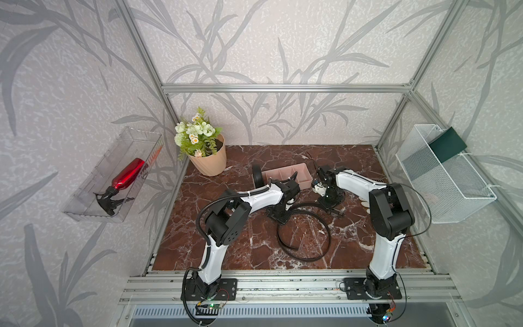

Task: Place the belts into the storage roll
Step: Roll the belt at the center of the board.

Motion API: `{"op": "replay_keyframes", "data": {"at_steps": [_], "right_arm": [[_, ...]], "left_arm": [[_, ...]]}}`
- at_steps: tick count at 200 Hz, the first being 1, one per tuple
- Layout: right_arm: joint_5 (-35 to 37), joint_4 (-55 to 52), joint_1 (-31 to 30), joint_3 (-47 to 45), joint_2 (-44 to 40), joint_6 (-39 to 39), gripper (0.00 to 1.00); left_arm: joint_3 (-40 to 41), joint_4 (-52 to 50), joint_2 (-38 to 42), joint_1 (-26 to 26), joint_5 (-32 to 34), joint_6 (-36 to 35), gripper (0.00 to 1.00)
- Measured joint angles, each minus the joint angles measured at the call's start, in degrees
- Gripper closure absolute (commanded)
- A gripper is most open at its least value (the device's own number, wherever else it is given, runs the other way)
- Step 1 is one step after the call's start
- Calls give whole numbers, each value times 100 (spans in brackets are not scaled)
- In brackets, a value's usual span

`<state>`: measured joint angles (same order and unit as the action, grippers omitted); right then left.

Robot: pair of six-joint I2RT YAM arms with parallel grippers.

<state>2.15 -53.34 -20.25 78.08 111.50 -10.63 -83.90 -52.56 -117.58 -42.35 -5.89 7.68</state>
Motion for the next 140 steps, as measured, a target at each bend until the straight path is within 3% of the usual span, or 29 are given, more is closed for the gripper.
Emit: {"op": "replay_keyframes", "data": {"at_steps": [30, 93, 140], "right_arm": [[-11, 33, 160, -9, -11, 197, 81], [-133, 120, 804, -330, -225, 1051, 87], [-844, 260, 1316, -907, -608, 2111, 98]], "left_arm": [[249, 76, 151, 339, 22, 50, 74], [1335, 343, 890, 1307, 81, 146, 74], [1685, 549, 1145, 1596, -61, 269, 85]]}}
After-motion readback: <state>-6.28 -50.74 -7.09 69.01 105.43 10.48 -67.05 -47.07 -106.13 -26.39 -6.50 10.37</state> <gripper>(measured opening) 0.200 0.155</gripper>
